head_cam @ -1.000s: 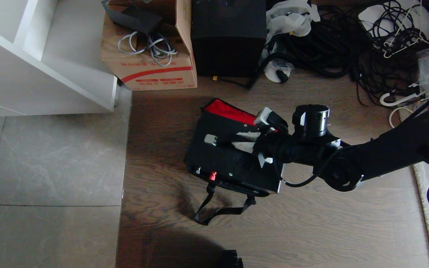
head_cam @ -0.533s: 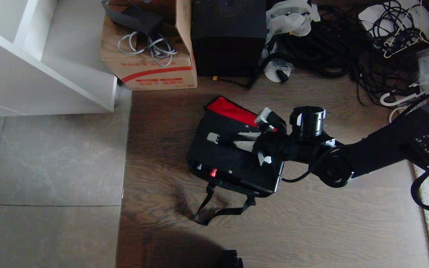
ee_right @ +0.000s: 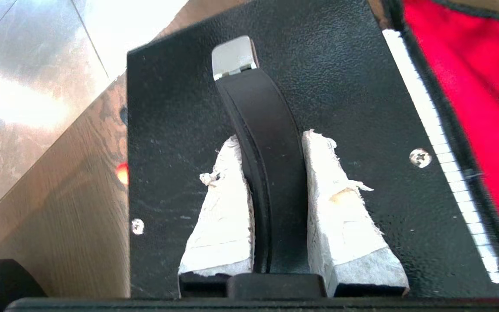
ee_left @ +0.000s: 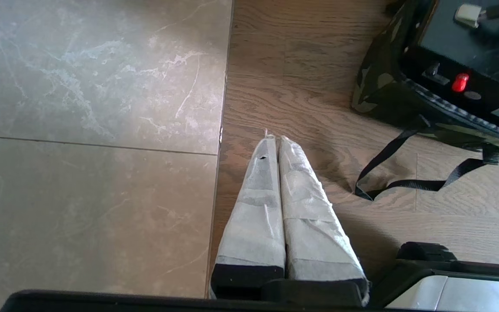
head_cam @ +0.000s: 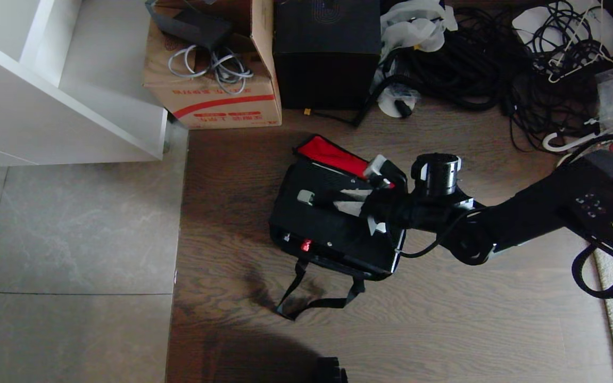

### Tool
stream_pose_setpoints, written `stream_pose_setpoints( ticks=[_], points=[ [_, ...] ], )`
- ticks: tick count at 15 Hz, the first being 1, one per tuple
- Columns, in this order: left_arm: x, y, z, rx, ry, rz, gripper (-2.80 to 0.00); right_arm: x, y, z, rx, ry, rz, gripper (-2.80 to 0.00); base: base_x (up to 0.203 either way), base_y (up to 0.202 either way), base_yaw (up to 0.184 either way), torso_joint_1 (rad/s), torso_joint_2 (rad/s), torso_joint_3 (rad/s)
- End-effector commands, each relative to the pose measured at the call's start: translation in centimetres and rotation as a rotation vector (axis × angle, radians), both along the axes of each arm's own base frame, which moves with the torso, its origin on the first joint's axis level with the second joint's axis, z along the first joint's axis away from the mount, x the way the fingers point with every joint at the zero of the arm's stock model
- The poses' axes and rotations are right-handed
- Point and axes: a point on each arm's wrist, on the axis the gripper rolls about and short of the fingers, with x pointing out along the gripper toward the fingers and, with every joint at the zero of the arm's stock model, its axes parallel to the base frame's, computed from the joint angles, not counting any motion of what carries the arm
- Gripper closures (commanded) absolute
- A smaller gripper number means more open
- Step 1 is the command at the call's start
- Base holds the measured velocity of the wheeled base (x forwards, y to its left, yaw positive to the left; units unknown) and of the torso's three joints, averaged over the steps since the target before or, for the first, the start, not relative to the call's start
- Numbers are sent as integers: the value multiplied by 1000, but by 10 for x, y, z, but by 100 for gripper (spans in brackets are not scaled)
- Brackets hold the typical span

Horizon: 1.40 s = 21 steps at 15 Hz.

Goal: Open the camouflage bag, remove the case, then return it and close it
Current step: Place the black box back

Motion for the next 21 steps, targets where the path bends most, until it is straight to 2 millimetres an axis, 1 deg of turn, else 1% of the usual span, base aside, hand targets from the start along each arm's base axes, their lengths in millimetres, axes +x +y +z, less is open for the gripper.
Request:
stream_pose_setpoints(
  ticks=[1, 4, 7, 10, 12, 15, 18, 20, 21],
  points=[
    [1, 0, -3, -1, 8, 1, 0, 5, 1, -12, -8, 13, 5, 0, 0, 0, 0, 0, 0, 0],
    [1, 0, -2, -1, 7, 1, 0, 8, 3, -19, -4, 9, 19, 0, 0, 0, 0, 0, 0, 0],
    [1, 0, -2, -1, 7, 1, 0, 9, 3, -31, -17, 39, 21, 0, 0, 0, 0, 0, 0, 0],
    [1, 0, -3, -1, 7, 1, 0, 12, 5, -36, -15, 43, 48, 0, 0, 0, 0, 0, 0, 0],
    [1, 0, -3, -1, 7, 1, 0, 15, 6, -42, -18, 50, 46, 0, 0, 0, 0, 0, 0, 0],
    [1, 0, -3, -1, 7, 1, 0, 17, 5, -33, -5, 21, 42, 0, 0, 0, 0, 0, 0, 0],
    [1, 0, -3, -1, 7, 1, 0, 19, 6, -41, -13, 35, 42, 0, 0, 0, 0, 0, 0, 0],
    [1, 0, -3, -1, 7, 1, 0, 24, 6, -38, -6, 19, 35, 0, 0, 0, 0, 0, 0, 0],
    [1, 0, -3, -1, 8, 1, 0, 25, 6, -41, -8, 24, 35, 0, 0, 0, 0, 0, 0, 0]
  ],
)
